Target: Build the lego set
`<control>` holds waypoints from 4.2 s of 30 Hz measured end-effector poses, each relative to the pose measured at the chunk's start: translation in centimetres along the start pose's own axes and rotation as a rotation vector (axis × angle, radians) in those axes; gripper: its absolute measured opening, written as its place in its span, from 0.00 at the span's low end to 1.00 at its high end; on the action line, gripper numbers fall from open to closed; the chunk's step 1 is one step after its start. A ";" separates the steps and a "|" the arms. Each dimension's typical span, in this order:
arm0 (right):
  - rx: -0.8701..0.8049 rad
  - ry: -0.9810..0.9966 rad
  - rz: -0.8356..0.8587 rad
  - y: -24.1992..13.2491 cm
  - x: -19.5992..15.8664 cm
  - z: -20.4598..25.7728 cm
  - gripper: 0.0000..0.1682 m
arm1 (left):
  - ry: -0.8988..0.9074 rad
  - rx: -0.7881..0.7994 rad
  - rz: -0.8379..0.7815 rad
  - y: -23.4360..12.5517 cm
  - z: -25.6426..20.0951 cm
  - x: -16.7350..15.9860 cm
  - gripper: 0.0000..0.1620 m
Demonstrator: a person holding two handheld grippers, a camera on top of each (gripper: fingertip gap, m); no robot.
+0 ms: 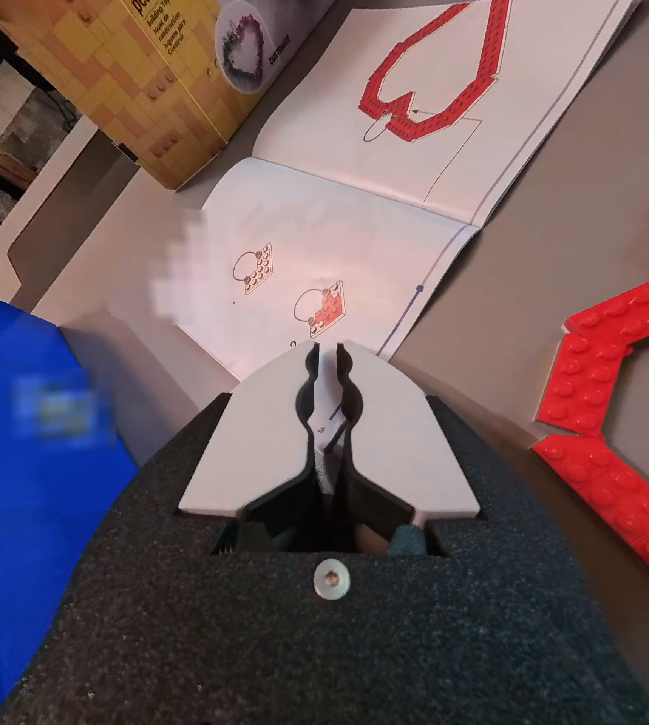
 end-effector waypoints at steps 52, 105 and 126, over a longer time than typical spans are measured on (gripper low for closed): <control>0.307 -0.250 0.073 3.4 6.9 19.0 0.21 | -0.069 -0.036 0.006 0.0 0.5 -0.1 0.09; 0.181 0.005 -0.168 1.8 10.9 17.9 0.24 | -0.019 -0.036 -0.221 -1.6 -1.1 1.3 0.12; -0.137 0.062 -0.105 -13.1 -2.5 4.7 0.10 | -0.111 -0.039 -0.226 -1.6 0.3 0.9 0.12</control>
Point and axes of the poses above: each gripper's, where its closed fingertips meet, y out along the fingers, x out of its top, z = x × y across the jaws, the point moved 9 cm from there along -y, back along the fingers, and after that the axes turned 10 degrees about z, right-handed, at the moved point
